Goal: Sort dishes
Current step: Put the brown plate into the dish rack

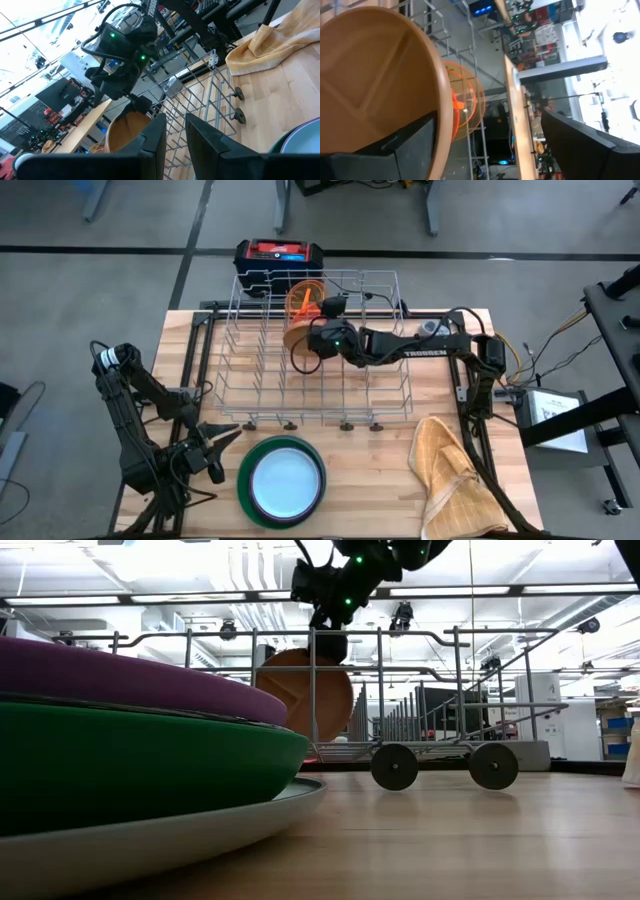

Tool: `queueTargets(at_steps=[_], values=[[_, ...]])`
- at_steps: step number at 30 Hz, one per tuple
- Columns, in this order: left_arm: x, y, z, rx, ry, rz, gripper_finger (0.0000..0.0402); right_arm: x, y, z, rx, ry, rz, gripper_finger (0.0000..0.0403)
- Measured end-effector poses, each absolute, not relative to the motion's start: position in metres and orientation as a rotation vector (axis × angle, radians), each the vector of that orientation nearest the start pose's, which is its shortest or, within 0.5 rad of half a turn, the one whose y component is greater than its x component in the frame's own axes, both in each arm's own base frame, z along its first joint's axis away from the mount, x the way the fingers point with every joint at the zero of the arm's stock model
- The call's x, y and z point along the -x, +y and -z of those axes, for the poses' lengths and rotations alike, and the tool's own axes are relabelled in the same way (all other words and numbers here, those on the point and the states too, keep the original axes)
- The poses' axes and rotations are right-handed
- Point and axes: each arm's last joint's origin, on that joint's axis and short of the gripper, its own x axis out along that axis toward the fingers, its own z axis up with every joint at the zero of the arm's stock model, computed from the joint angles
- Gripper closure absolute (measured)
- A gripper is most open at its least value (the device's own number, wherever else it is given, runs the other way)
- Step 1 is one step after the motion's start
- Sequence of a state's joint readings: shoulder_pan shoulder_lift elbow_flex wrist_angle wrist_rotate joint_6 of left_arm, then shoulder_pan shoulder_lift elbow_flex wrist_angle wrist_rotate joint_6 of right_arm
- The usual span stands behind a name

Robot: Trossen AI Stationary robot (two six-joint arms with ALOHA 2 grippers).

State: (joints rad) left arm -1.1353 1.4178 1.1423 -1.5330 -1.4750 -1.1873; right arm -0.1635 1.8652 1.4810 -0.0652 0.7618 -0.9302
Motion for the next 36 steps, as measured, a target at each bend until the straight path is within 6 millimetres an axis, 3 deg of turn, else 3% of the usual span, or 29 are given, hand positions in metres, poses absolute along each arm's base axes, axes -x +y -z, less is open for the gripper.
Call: queueTargets(at_steps=[6, 15, 25, 36], values=[[-0.117, -0.183, -0.287, -0.586, 0.23, -0.414, 0.0339, -0.416, -0.087, -0.286, 0.862, 0.845, 0.546, 0.0061], [-0.117, -0.183, -0.287, -0.585, 0.23, -0.414, 0.0339, -0.416, -0.085, -0.302, 0.828, 0.838, 0.542, 0.0061], [-0.117, -0.183, -0.287, -0.585, 0.23, -0.414, 0.0339, -0.393, -0.081, -0.333, 0.645, 0.781, 0.62, 0.0061], [-0.117, -0.183, -0.287, -0.585, 0.234, -0.414, 0.0339, -0.378, -0.103, -0.3, 0.508, 0.912, 0.701, 0.0062]])
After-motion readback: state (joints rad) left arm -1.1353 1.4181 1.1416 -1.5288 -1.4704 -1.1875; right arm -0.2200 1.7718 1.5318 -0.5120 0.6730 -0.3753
